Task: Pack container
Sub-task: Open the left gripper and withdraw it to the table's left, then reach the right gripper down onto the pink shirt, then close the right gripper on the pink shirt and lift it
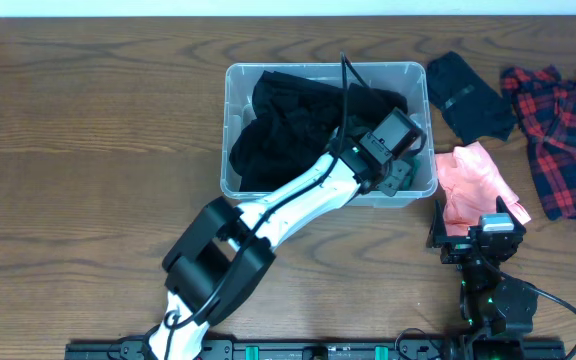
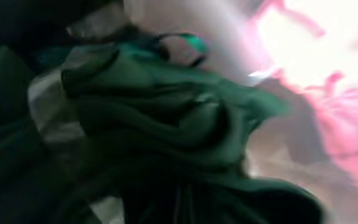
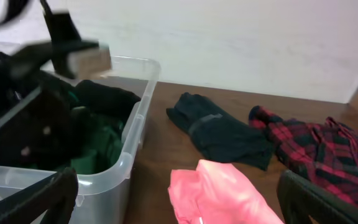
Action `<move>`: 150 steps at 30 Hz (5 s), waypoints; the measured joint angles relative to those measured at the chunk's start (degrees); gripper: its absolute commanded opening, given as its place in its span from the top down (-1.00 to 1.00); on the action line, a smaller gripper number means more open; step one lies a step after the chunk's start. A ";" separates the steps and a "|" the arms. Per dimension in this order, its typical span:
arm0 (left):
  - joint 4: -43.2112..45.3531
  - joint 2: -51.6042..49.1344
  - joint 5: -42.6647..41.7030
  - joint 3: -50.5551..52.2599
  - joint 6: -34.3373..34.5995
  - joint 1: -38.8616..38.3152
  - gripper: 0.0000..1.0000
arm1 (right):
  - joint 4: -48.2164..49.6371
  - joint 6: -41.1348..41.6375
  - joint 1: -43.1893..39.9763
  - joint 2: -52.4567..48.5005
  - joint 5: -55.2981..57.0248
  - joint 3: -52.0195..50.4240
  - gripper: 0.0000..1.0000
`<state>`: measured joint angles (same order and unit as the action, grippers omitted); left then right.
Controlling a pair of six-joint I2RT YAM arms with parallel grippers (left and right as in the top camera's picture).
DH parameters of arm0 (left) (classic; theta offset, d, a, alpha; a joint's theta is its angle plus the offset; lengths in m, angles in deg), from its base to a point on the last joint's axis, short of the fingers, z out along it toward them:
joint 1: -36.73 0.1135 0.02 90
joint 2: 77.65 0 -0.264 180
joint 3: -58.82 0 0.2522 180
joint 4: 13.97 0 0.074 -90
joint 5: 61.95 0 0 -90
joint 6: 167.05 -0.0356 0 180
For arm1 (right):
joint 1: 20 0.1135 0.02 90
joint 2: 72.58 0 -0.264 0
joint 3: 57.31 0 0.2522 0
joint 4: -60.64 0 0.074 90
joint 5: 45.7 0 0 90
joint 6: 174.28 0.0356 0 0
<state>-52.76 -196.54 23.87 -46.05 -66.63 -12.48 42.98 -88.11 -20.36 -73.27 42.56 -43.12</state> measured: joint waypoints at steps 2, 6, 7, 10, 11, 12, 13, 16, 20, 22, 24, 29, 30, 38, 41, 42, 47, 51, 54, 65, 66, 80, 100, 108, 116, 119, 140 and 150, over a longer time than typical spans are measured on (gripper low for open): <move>-0.02 -0.24 0.00 0.00 -0.37 0.28 0.89 | 0.00 0.02 0.00 0.00 0.00 0.00 -0.98; 0.02 0.76 0.04 0.00 -1.53 0.48 0.88 | 0.00 0.00 0.00 0.00 0.00 0.00 -0.99; 0.04 1.36 0.09 0.00 -1.70 0.48 0.88 | 0.00 0.00 0.00 0.00 0.00 0.00 -0.98; 0.96 4.50 0.57 0.00 -1.86 0.70 0.88 | 0.00 0.02 0.00 0.00 0.00 0.00 -0.99; 1.33 5.77 1.05 0.00 -1.90 0.83 0.88 | 0.00 0.00 0.00 0.00 0.02 0.00 -0.98; 1.62 7.26 1.60 -0.09 -1.92 1.05 0.88 | 0.00 0.00 0.00 0.00 0.00 0.00 -0.98; 1.86 8.35 2.16 -0.24 -1.92 1.25 0.88 | 0.00 0.02 0.00 0.00 0.00 0.00 -0.99; 2.47 10.12 4.63 -1.22 -1.95 1.92 0.88 | 0.00 0.02 0.00 0.00 0.00 0.00 -0.98; 2.49 9.51 8.44 -1.55 -2.03 3.17 0.88 | 0.00 0.02 0.00 0.00 0.00 0.00 -0.99; 2.45 8.63 9.38 -1.55 -2.14 3.89 0.88 | 0.00 0.00 0.00 0.00 0.00 0.00 -0.98; 2.32 7.15 10.19 -1.55 -2.16 4.68 0.88 | 0.00 0.02 0.00 0.00 0.00 0.00 -0.98; 1.36 0.92 11.15 -1.55 -2.16 5.73 0.88 | 0.00 0.02 0.00 0.00 0.00 0.00 -0.99; 1.11 -0.42 11.28 -1.55 -2.16 5.73 0.88 | 0.00 0.02 0.00 0.00 0.02 0.00 -0.98; 1.33 -3.08 12.17 -1.62 -2.64 5.70 0.87 | 0.00 0.02 0.00 0.00 0.00 0.00 -0.99; 1.25 -1.31 12.13 -1.62 -2.82 5.73 0.81 | 0.00 0.02 0.00 0.00 0.02 0.00 -0.99; 1.22 -0.44 12.13 -1.62 -2.82 5.79 0.78 | 0.00 0.02 0.00 0.00 0.00 0.00 -0.98; 0.98 10.95 15.72 -2.08 -3.28 7.30 0.40 | 0.00 0.02 0.00 0.00 0.00 0.00 -0.98; -1.33 21.31 22.69 -4.39 -3.52 12.79 -0.32 | 0.00 0.00 0.00 0.00 0.00 0.00 -0.99; -5.01 26.38 26.49 -5.42 -3.15 19.78 -0.76 | 0.00 0.02 0.00 0.00 0.00 0.00 -0.98; -17.92 25.86 30.16 -4.50 -2.97 49.62 -0.96 | -0.02 0.02 0.00 0.00 0.00 0.00 -0.99; -18.86 25.77 30.25 -4.44 -2.99 51.98 -0.96 | 0.00 0.00 0.00 0.00 0.00 0.00 -0.98; -20.44 25.73 30.34 -4.39 -2.97 65.00 -0.96 | 0.24 0.00 0.00 0.00 0.09 0.00 -0.99; -20.61 25.73 30.32 -4.39 -2.99 65.13 -0.96 | -26.03 5.68 -0.04 -20.41 4.33 35.93 -0.98; -20.59 25.73 30.32 -4.39 -2.99 65.13 -0.96 | -36.15 2.62 -4.11 -45.77 4.48 55.87 -0.98; -20.61 25.73 30.32 -4.39 -2.99 65.13 -0.96 | -48.00 1.75 -19.32 -67.28 -9.42 62.05 -0.98; -20.61 25.73 30.32 -4.39 -2.97 65.13 -0.96 | -49.27 1.68 -23.32 -70.55 -12.94 62.07 -0.99; -20.63 25.73 30.32 -4.39 -2.99 65.13 -0.96 | -45.77 -0.98 -31.78 -91.03 -11.61 62.55 -0.98; -20.61 25.73 30.32 -4.39 -2.99 65.13 -0.96 | -45.44 -0.98 -32.09 -102.14 -10.51 62.55 -0.99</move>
<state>-73.37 -170.82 54.18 -50.45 -69.63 52.65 -2.46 -89.10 -52.45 -175.41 32.05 19.43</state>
